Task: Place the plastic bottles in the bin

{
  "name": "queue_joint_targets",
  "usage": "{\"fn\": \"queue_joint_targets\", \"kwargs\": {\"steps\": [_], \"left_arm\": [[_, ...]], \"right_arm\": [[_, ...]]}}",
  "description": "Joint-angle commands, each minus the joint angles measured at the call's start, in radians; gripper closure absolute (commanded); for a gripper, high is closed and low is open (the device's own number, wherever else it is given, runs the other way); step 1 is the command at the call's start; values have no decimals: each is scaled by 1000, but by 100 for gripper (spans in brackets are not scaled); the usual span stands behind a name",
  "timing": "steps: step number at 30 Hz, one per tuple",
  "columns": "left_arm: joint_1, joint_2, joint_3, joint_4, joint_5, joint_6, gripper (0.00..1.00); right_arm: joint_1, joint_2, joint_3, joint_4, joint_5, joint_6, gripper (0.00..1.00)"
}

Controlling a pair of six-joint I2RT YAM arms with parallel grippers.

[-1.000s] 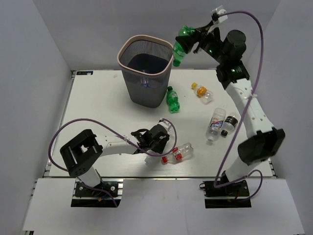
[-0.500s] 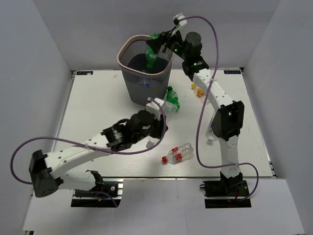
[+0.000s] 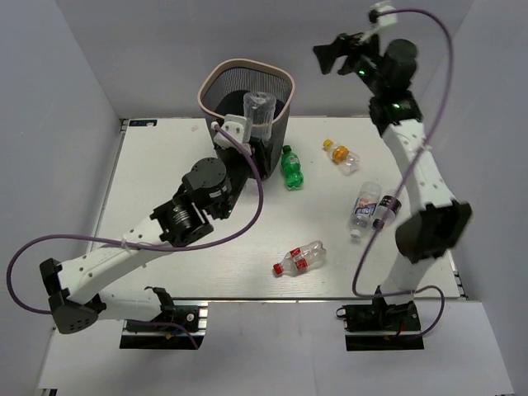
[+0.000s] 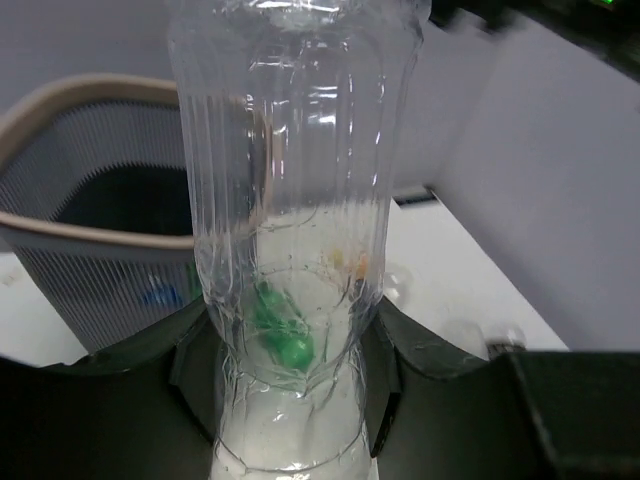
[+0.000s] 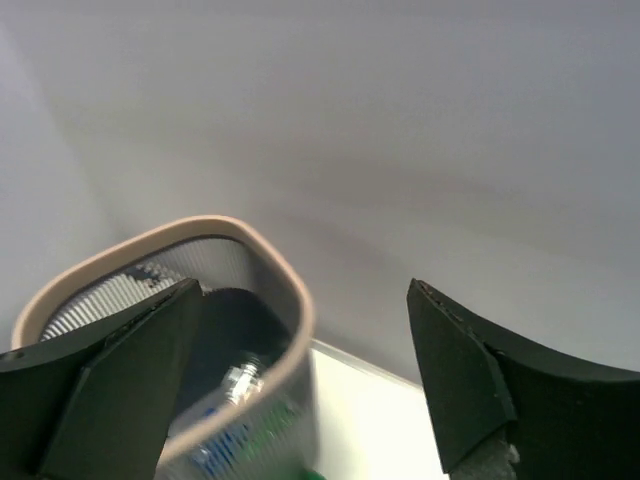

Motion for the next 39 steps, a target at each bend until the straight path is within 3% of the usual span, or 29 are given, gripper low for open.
{"fn": "queue_joint_targets", "kwargs": {"steps": [1,3,5,6,8,11,12,17,19,21,22,23,24,28,31,34,35,39], "left_arm": [[21,102,79,281,-189,167,88],[44,203,145,400,-236,228,88],[76,271,203,458,-263,253,87],[90,303,270,501,-272,264,84],[136,409,358,510,-272,264,79],[203,563,565,452,-272,264,75],[220,602,666,434,-261,264,74],[335,814,998,284,-235,252,70],[360,905,1073,198,-226,252,59],[380,931,1096,150,-183,229,40],[393,931,1082,121,-152,216,31],[406,920,1043,108,-134,195,7],[406,920,1026,96,-123,195,0],[415,865,961,39,-62,182,0],[397,773,884,49,32,282,0],[372,666,832,-75,248,241,0],[360,635,809,-111,377,220,0],[317,485,578,-241,692,92,0]], "right_arm": [[-41,-190,-156,-82,136,-129,12],[-90,-278,-288,-162,113,-179,52],[-115,-350,-372,-283,112,-231,100],[-134,-367,-426,-346,95,-273,100],[-157,-411,-498,-442,37,-293,100],[-188,-494,-619,-561,-48,-333,59],[-193,-507,-673,-576,-61,-333,53],[-222,-648,-885,-590,-109,-362,40],[-231,-691,-928,-601,-111,-370,30],[-237,-703,-937,-622,-117,-376,10],[-242,-701,-936,-632,-120,-367,10],[-245,-700,-939,-642,-121,-357,10],[-247,-700,-939,-644,-112,-354,10],[-244,-636,-940,-674,-1,-313,10],[-245,-588,-952,-690,66,-291,12],[-244,-551,-965,-705,133,-265,15],[-247,-542,-966,-707,168,-261,15],[-276,-482,-974,-716,195,-242,15]]}}
